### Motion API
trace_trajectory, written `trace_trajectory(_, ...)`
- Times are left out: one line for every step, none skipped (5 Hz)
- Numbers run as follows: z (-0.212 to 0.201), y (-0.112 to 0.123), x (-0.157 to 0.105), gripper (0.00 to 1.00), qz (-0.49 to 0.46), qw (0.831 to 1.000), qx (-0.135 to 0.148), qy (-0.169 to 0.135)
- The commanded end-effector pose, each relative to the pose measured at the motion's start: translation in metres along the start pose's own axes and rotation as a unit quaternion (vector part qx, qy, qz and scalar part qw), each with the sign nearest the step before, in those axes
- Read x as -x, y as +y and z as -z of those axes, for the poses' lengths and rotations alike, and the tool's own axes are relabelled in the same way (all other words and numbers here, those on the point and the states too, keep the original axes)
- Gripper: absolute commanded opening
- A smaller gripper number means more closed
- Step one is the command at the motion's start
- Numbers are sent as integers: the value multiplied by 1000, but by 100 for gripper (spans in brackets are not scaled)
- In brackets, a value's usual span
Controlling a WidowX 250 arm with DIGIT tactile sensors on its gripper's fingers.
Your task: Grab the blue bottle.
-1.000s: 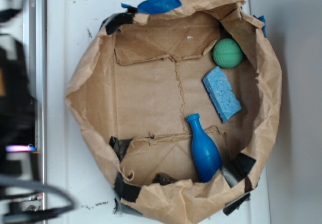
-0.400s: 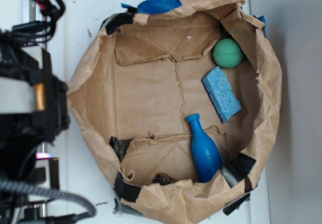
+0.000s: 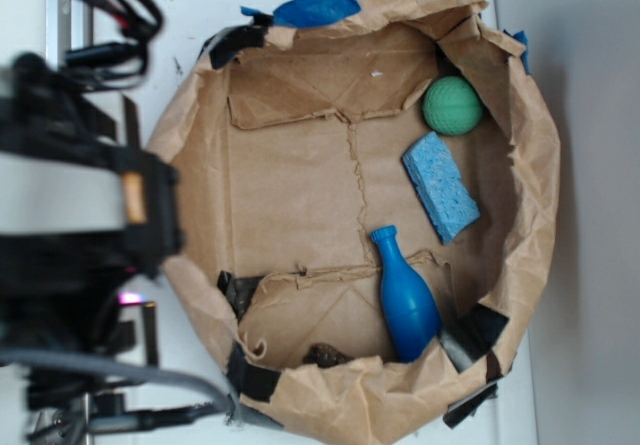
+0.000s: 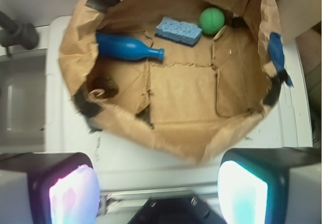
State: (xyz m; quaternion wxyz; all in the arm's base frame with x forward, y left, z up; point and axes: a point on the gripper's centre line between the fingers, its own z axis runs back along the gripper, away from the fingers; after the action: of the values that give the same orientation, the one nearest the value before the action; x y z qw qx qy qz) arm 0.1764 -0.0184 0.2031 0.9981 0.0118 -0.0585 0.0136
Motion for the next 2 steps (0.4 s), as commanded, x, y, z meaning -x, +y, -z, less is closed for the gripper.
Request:
trace_trajectory(14,-6,-52,100,107,993,24,-33)
trace_trajectory(32,-13,-50,100,228,973,49,-5)
